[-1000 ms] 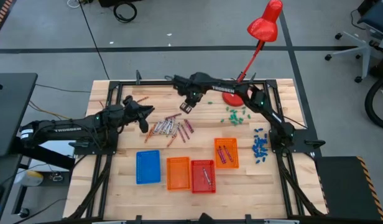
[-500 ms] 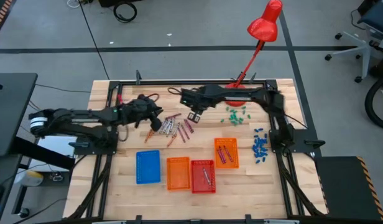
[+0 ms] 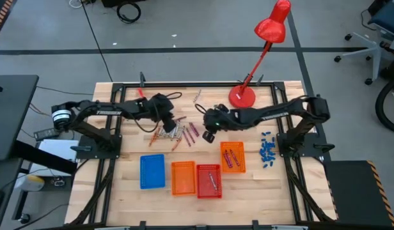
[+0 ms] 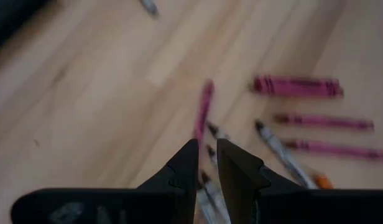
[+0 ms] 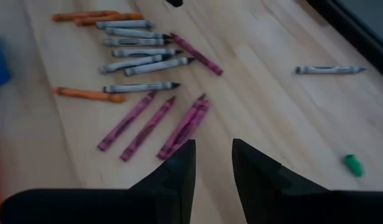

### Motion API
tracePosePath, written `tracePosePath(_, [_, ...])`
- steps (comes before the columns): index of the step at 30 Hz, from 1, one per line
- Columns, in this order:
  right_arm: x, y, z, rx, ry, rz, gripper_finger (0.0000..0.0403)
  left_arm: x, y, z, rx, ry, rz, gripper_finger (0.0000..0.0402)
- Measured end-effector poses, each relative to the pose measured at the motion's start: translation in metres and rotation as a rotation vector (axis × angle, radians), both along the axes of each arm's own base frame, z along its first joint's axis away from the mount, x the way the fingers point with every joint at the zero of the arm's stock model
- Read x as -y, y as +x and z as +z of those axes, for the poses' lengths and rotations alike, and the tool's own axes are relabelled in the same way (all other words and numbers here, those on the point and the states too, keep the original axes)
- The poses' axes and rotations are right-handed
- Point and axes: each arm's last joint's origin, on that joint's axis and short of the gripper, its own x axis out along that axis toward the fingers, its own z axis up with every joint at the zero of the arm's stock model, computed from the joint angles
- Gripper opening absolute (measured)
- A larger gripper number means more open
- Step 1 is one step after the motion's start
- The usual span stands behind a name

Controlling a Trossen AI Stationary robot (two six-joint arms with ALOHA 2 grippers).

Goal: Sort crayons
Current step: Put the red crayon into the right orange bin

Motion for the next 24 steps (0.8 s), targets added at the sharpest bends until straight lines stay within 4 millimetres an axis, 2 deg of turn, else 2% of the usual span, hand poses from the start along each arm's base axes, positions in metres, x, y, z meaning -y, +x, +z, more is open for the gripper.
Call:
tracePosePath(4, [-0.007,-0.007,-0.019,0.100,-0.035,0.023,0.0110,0.000,0.001,0.003,-0.015,-0.004,0.002,0.0071])
tracePosePath(9, [-0.012,-0.013,-0.038,0.216,-0.059,0.082,0.0110,0.001,0.006,-0.003,-0.029,0.016,-0.036,0.0071])
tracePosePath(17, [-0.013,-0.015,-0.040,0.251,-0.065,0.132,0.0110,-0.008,0.021,-0.023,-0.040,0.045,-0.063,0.0075])
tracePosePath(24, [-0.011,-0.015,-0.041,0.238,-0.073,0.149,0.0110,-0.017,0.045,-0.030,-0.091,0.051,-0.098,0.0139])
